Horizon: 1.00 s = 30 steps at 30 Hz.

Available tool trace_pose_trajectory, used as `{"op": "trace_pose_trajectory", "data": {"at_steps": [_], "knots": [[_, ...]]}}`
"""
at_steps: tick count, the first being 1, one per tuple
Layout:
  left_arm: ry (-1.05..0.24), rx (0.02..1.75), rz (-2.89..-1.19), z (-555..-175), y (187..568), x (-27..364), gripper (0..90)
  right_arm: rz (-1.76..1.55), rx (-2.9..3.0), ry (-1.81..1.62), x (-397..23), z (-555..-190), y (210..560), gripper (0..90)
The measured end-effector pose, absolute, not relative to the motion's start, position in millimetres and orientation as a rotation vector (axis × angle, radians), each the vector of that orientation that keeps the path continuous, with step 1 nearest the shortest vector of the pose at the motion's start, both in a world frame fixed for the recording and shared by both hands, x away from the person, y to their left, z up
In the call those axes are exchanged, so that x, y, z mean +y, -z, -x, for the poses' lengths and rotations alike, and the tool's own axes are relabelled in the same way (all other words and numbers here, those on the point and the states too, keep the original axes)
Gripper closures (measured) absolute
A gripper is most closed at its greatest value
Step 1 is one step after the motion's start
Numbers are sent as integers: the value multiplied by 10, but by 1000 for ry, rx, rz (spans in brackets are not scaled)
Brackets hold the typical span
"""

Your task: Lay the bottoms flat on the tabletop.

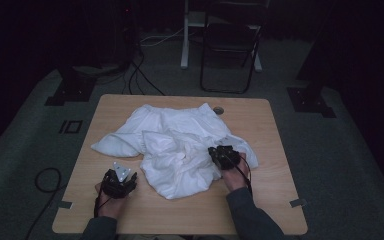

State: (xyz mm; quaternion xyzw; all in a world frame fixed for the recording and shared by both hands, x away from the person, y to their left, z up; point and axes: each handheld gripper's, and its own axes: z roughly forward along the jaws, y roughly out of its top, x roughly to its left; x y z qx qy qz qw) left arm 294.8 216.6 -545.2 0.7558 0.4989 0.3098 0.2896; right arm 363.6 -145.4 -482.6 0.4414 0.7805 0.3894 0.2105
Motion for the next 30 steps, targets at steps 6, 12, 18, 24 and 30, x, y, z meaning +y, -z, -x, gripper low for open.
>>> {"op": "trace_pose_trajectory", "data": {"at_steps": [6,12,18,24,30], "knots": [[-824,1336,-2015,-2951,5451,2174,518,-1246,2175,-989,-1674,-3284,4984,871],[-828,1336,-2016,-2950,5451,2171,518,-1253,2192,-994,-1738,-3253,4992,686],[-826,1340,-2011,-2950,5452,2169,518,-1159,2165,-1088,-1538,-3449,4689,467],[-828,1340,-2012,-2950,5452,2169,518,-1115,2206,-1088,-1223,-3766,4605,379],[-822,1343,-2012,-2952,5450,2174,518,-1174,2251,-1008,-959,-4140,4675,325]]}}
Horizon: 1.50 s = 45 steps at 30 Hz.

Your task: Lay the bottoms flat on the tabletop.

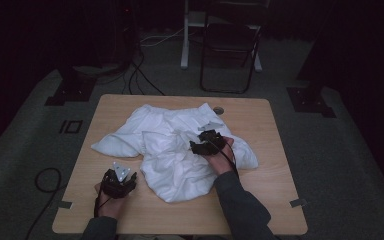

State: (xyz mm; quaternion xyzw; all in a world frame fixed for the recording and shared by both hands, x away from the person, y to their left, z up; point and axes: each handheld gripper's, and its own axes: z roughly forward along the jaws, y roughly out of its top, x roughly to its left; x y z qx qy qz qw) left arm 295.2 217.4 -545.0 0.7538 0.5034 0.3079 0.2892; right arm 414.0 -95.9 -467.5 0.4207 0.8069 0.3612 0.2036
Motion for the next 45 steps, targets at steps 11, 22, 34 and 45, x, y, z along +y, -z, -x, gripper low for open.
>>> {"op": "trace_pose_trajectory", "data": {"at_steps": [11,22,34,45], "knots": [[-825,1344,-2011,-2951,5451,2172,518,-1225,2261,-862,-1058,-4130,4808,861],[-830,1343,-2011,-2948,5453,2168,519,-1208,2103,-849,-1758,-3451,4647,871],[-834,1342,-2013,-2948,5453,2168,519,-1342,2023,-783,-2407,-2748,4881,869],[-833,1343,-2013,-2949,5452,2171,519,-1106,2145,-853,-2027,-2927,4739,367]]}}
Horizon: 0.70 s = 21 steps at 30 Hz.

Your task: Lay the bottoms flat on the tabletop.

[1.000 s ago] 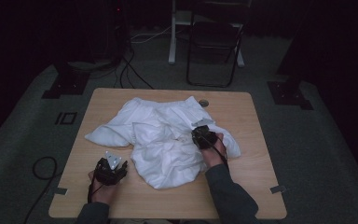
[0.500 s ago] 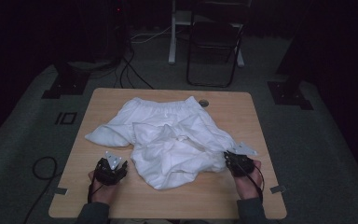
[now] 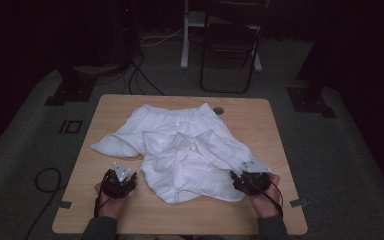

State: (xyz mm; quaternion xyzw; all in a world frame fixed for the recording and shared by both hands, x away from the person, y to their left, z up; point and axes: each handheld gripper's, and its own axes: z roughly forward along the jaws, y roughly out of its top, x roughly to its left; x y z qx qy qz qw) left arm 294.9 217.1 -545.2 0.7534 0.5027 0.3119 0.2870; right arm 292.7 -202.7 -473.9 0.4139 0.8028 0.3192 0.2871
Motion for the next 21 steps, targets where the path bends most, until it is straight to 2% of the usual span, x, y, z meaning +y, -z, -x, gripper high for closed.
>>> {"op": "trace_pose_trajectory", "data": {"at_steps": [7,11,12,17,19,21], "knots": [[-822,1347,-2010,-2951,5450,2177,519,-1047,2207,-722,-1510,-3508,4753,228],[-821,1348,-2009,-2951,5450,2177,519,-1056,2238,-579,-1364,-3796,4922,231],[-821,1348,-2009,-2951,5450,2177,518,-1067,2234,-547,-1367,-3843,4965,273],[-822,1347,-2012,-2951,5449,2177,519,-1190,2175,-573,-1602,-3821,4998,664],[-823,1348,-2011,-2950,5450,2175,519,-1205,2161,-579,-1712,-3731,4996,749],[-824,1347,-2011,-2950,5450,2175,519,-1211,2150,-583,-1771,-3680,4993,776]]}}
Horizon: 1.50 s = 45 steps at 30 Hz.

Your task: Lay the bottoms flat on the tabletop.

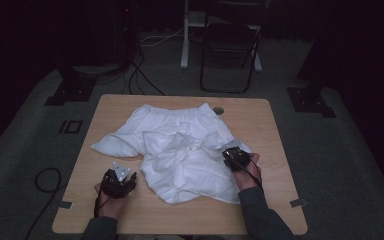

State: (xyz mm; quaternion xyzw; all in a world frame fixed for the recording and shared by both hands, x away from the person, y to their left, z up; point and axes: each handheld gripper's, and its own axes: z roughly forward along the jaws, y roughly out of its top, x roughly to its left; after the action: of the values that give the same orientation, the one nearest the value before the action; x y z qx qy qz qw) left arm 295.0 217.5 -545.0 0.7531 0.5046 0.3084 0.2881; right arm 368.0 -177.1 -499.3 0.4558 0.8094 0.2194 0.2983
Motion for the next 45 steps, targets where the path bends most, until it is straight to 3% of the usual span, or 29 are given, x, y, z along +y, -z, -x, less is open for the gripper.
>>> {"op": "trace_pose_trajectory", "data": {"at_steps": [4,17,22,23,25,29,30,35,36,37,41,45], "knots": [[-824,1345,-2014,-2951,5449,2179,519,-1292,2084,-621,-2085,-3398,4977,819],[-824,1349,-2007,-2953,5451,2180,519,-1519,1966,-618,-2785,-2741,5092,788],[-823,1350,-2006,-2954,5451,2181,519,-1494,1969,-673,-2823,-2666,5064,601],[-823,1350,-2006,-2954,5451,2181,519,-1494,1969,-673,-2823,-2666,5064,601],[-822,1351,-2006,-2955,5451,2182,519,-1418,1949,-754,-2741,-2663,4873,512],[-821,1351,-2006,-2955,5450,2182,519,-1324,1944,-816,-2590,-2688,4680,482],[-823,1350,-2006,-2954,5451,2181,519,-1233,1959,-868,-2354,-2760,4544,476],[-822,1350,-2006,-2955,5451,2182,519,-1157,1995,-884,-2098,-2906,4533,506],[-820,1351,-2006,-2955,5450,2182,519,-1138,2014,-887,-2016,-2965,4557,526],[-820,1351,-2006,-2955,5450,2184,519,-1130,2088,-851,-1835,-3181,4727,604],[-816,1352,-2004,-2956,5450,2184,519,-1215,2134,-701,-1809,-3384,5021,660],[-816,1351,-2005,-2956,5450,2186,519,-1310,2093,-642,-1991,-3321,5149,658]]}}
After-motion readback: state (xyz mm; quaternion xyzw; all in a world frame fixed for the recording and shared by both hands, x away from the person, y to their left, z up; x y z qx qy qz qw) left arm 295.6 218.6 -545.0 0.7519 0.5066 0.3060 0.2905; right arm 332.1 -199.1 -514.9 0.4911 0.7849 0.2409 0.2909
